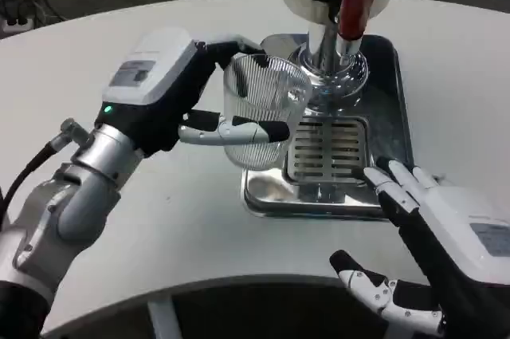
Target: Grasp the cup under the faucet to collect the drink, then remove the cup.
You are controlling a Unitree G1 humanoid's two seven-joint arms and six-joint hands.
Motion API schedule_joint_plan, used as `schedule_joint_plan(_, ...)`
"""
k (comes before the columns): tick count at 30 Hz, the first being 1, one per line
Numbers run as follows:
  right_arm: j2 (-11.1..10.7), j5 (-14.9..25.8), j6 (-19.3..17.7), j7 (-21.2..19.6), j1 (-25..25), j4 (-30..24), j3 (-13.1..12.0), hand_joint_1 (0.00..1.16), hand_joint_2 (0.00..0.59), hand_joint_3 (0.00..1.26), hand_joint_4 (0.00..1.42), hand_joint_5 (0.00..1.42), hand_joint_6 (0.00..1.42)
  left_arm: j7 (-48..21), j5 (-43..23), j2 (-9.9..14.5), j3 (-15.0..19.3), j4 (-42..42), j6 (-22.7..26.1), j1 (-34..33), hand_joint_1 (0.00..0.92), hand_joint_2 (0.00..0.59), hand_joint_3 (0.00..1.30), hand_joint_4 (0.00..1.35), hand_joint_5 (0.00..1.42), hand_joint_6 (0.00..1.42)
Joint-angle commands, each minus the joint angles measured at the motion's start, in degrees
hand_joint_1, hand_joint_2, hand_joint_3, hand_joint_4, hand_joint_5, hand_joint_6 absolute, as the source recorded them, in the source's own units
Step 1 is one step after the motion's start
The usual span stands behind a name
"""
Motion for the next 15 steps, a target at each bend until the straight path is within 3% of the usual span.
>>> schedule_joint_plan(1,0.51,0.43,-1.07,0.18,1.88,-2.53,-0.16,0.37,0.374,0.1,0.0,0.0,0.0,4.77,2.04,-2.14,-3.56,5.65,0.42,-4.96,0.512,0.205,1.06,1.21,1.42,1.42)
schedule_joint_plan(8,1.94,-0.14,-2.48,0.65,4.74,-5.34,2.22,0.37,0.375,0.1,0.0,0.0,0.0,8.57,4.17,-5.11,-8.69,12.42,1.33,-10.05,0.512,0.205,1.06,1.21,1.42,1.42)
schedule_joint_plan(15,2.76,0.18,-3.62,1.28,6.14,-7.38,2.09,0.37,0.375,0.1,0.0,0.0,0.0,11.63,5.27,-6.61,-11.57,14.13,2.15,-11.71,0.512,0.205,1.06,1.21,1.42,1.42)
